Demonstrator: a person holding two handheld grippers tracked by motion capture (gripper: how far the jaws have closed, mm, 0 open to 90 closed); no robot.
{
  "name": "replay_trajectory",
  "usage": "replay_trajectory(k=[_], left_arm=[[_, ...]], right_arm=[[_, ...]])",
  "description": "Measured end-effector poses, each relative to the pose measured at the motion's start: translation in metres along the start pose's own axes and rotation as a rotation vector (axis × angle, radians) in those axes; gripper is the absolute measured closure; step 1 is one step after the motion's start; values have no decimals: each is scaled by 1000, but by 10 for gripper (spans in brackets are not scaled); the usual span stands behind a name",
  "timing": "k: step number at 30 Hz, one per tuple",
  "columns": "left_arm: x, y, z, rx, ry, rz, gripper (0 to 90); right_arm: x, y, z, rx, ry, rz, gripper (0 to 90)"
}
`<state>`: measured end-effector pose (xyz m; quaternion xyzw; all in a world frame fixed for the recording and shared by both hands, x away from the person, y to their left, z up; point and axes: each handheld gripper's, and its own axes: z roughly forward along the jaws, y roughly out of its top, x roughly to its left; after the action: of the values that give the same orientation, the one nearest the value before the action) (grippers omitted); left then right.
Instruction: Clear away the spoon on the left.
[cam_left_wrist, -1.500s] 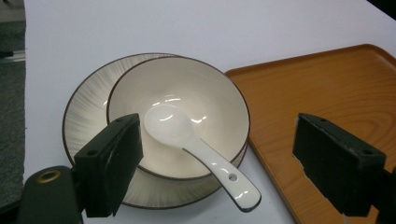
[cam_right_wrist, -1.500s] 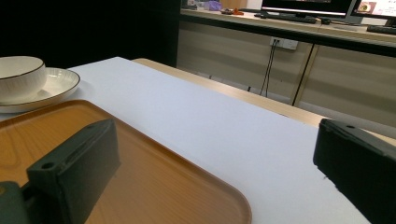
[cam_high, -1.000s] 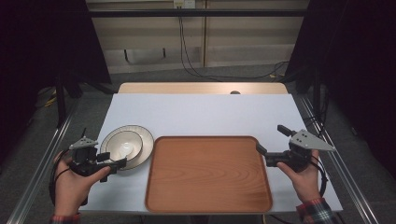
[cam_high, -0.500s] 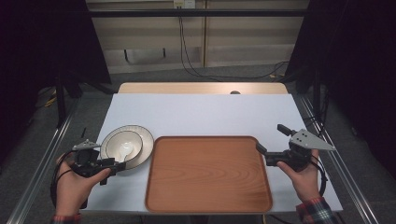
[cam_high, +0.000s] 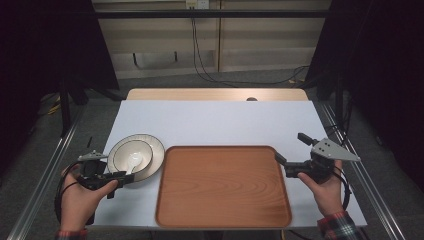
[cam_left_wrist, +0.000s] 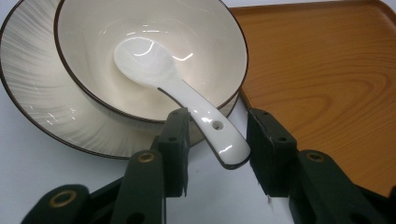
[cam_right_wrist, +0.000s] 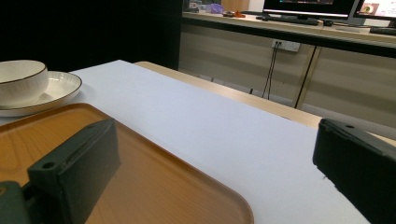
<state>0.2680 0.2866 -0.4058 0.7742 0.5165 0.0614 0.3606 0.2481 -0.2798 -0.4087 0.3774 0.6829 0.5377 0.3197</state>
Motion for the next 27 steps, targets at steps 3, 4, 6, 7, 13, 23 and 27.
replay_trajectory(k=[3, 4, 6, 7, 13, 23, 27], left_arm=[[0, 0, 0, 3, 0, -10, 610], [0, 0, 0, 3, 1, -12, 612], [1, 0, 0, 5, 1, -15, 618], [0, 0, 0, 9, 4, -14, 623], [0, 0, -1, 18, 5, -19, 630], [1, -1, -2, 22, 7, -32, 668], [1, -2, 0, 34, 4, -36, 681]], right_arm=[[0, 0, 0, -4, -1, -2, 3], [0, 0, 0, -1, 3, -3, 3], [0, 0, 1, -1, 3, -2, 3], [0, -1, 1, 0, 0, -5, 3], [1, 0, 1, 2, -1, -4, 3], [1, 0, 1, 3, 2, -5, 3], [1, 0, 2, -1, 2, -1, 3]])
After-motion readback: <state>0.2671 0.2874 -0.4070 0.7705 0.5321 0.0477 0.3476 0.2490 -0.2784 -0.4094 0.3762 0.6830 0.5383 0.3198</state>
